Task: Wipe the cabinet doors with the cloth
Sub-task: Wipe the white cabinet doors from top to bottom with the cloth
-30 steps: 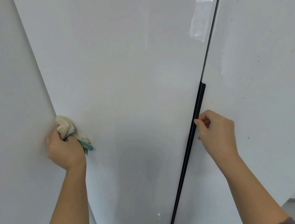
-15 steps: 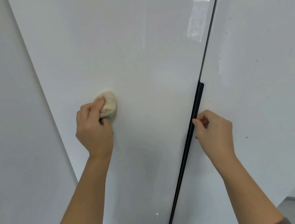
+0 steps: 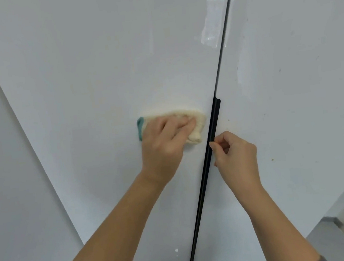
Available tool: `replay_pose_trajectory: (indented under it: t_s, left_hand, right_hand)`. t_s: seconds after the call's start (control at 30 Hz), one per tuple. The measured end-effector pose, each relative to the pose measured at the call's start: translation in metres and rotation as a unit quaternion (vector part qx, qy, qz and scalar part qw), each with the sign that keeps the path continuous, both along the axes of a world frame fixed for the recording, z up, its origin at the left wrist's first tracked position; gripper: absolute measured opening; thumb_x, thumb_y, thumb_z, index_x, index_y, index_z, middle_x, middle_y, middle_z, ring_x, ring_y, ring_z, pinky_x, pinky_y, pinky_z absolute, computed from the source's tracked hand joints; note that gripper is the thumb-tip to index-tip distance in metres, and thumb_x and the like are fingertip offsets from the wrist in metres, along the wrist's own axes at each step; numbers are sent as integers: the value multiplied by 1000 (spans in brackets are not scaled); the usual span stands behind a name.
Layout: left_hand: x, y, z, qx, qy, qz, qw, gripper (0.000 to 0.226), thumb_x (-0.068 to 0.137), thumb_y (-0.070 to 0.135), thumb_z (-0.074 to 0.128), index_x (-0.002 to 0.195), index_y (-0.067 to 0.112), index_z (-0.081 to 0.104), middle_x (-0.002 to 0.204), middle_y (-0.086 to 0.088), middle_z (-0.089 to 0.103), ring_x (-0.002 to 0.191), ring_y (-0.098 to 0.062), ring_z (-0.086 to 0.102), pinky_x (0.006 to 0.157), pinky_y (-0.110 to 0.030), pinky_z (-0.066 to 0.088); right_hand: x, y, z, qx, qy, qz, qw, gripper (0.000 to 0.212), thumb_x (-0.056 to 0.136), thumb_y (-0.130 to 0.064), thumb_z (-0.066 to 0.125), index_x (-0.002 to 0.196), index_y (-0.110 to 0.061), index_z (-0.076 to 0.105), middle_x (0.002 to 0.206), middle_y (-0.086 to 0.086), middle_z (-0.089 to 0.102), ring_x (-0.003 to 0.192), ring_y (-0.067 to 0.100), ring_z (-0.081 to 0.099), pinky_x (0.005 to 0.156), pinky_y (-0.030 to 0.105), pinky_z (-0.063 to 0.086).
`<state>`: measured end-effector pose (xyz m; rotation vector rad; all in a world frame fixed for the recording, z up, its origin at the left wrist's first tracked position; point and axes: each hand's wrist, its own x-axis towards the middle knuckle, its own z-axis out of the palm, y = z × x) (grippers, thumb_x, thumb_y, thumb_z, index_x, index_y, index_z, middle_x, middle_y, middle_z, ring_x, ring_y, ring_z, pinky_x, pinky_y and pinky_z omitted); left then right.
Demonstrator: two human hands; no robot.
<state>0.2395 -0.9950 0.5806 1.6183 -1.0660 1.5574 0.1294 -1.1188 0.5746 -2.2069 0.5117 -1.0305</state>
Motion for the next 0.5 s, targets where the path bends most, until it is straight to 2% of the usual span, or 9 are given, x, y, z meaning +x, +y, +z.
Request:
replay_pose_trajectory:
  t_s: [0.1, 0.23, 0.3, 0.37, 0.43, 0.5]
  left_hand:
    - [-4, -8, -61, 66, 0, 4, 998, 15, 92, 11, 67, 101, 16, 78, 98, 5, 71, 91, -18, 58, 77, -34, 45]
    - [-9, 8, -121, 191, 24, -42, 980, 20, 97, 7, 55, 105, 17, 70, 104, 7, 62, 88, -17, 56, 78, -31, 42]
    - [-10, 12, -131, 209, 63, -55, 974, 21, 91, 5, 60, 102, 17, 73, 101, 6, 66, 89, -17, 55, 79, -31, 42]
    - [-14, 16, -128, 184, 126, -84, 971, 25, 85, 2, 61, 100, 17, 75, 101, 5, 69, 90, -18, 57, 78, -30, 46]
    - [-22, 24, -116, 130, 229, -132, 956, 36, 79, -3, 56, 102, 19, 72, 104, 7, 66, 90, -16, 59, 75, -25, 49]
    - [-30, 35, -98, 47, 384, -205, 899, 44, 77, -9, 55, 102, 26, 67, 103, 12, 63, 89, -9, 61, 71, -18, 48]
  right_hand:
    - [0, -1, 1, 2, 0, 3, 1000, 14, 92, -15, 62, 78, -16, 64, 66, -7, 63, 61, 18, 64, 63, 36, 52]
    - [-1, 0, -1, 22, -1, 10, 1000, 13, 92, -16, 63, 79, -18, 65, 66, -9, 63, 62, 19, 64, 65, 37, 53]
    - [-2, 1, -3, 33, -12, 10, 999, 12, 92, -16, 63, 81, -20, 65, 67, -9, 63, 63, 18, 64, 65, 34, 53]
    - [-3, 3, -7, 38, -23, 7, 999, 10, 92, -17, 63, 86, -24, 66, 74, -10, 65, 67, 15, 64, 66, 29, 51]
    - [-8, 12, -14, 53, -35, -2, 998, 14, 93, -17, 62, 102, -27, 66, 89, -13, 65, 74, 9, 63, 67, 20, 48]
    - [-19, 25, -22, 79, -64, -8, 995, 25, 93, -16, 61, 114, -29, 61, 100, -15, 63, 84, 6, 61, 67, 12, 46]
